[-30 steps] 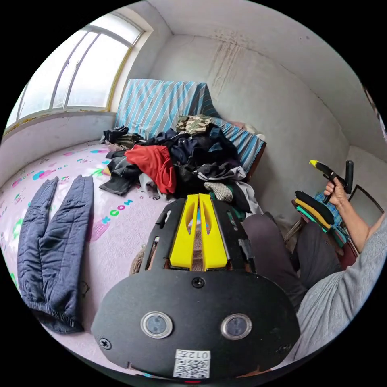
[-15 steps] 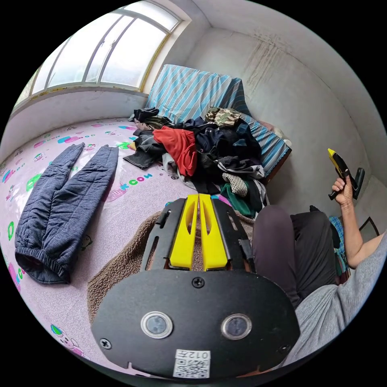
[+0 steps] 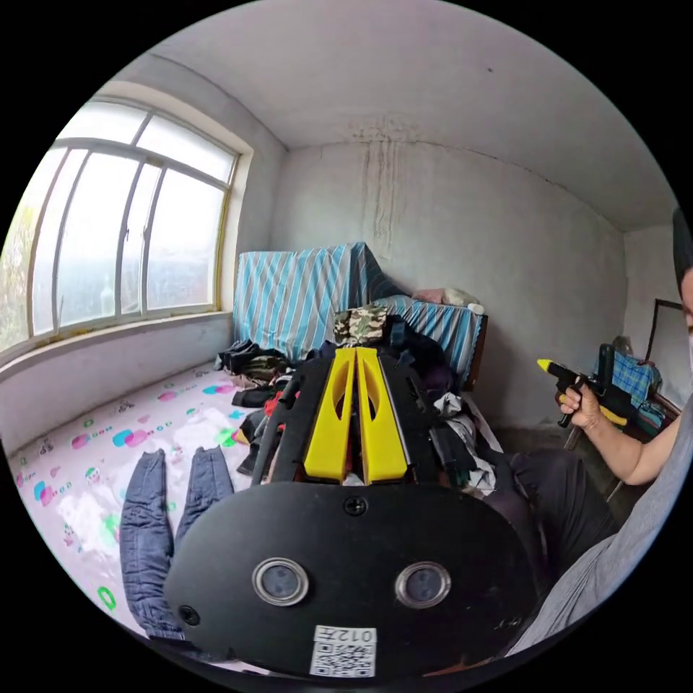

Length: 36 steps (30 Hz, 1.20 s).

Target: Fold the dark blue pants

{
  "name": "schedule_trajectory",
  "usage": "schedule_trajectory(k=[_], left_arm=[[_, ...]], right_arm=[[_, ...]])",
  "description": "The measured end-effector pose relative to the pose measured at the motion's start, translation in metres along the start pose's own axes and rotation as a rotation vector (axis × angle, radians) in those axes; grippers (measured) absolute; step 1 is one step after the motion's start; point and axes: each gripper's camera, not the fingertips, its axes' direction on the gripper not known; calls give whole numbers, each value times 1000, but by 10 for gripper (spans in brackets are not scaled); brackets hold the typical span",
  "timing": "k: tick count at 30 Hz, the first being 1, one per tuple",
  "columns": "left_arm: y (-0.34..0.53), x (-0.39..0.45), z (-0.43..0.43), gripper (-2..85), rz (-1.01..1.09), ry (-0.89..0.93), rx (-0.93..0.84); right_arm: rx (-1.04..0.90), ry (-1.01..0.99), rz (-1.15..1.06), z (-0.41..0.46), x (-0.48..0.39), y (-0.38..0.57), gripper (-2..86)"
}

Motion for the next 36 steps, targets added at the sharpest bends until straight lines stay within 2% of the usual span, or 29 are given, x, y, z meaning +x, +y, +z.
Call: schedule_trajectory(k=[3, 11, 16, 18, 23, 27, 31, 36], left_arm=[[-39, 15, -26, 9, 6, 29, 68], [-46, 33, -62, 8, -157, 98, 203], [-16, -10, -93, 9, -293, -47, 229], [20, -48, -112, 9, -375, -177, 237], [115, -131, -137, 9, -574, -424, 235], [180, -204, -133, 9, -739, -491, 180], [193, -249, -136, 8, -765, -571, 115], [180, -310, -155, 8, -957, -555, 181]], right_arm=[[10, -4, -25, -4, 22, 28, -9], [-112, -136, -201, 60, 28, 121, -9], [-181, -253, -260, 121, 24, 190, -6], [-234, -311, -264, 155, 19, 226, -1], [-502, -486, -286, 297, -22, 361, 35], [-709, -556, -326, 407, -66, 460, 44], [-847, -650, -423, 529, -131, 555, 49], [-943, -760, -620, 676, -231, 637, 49]])
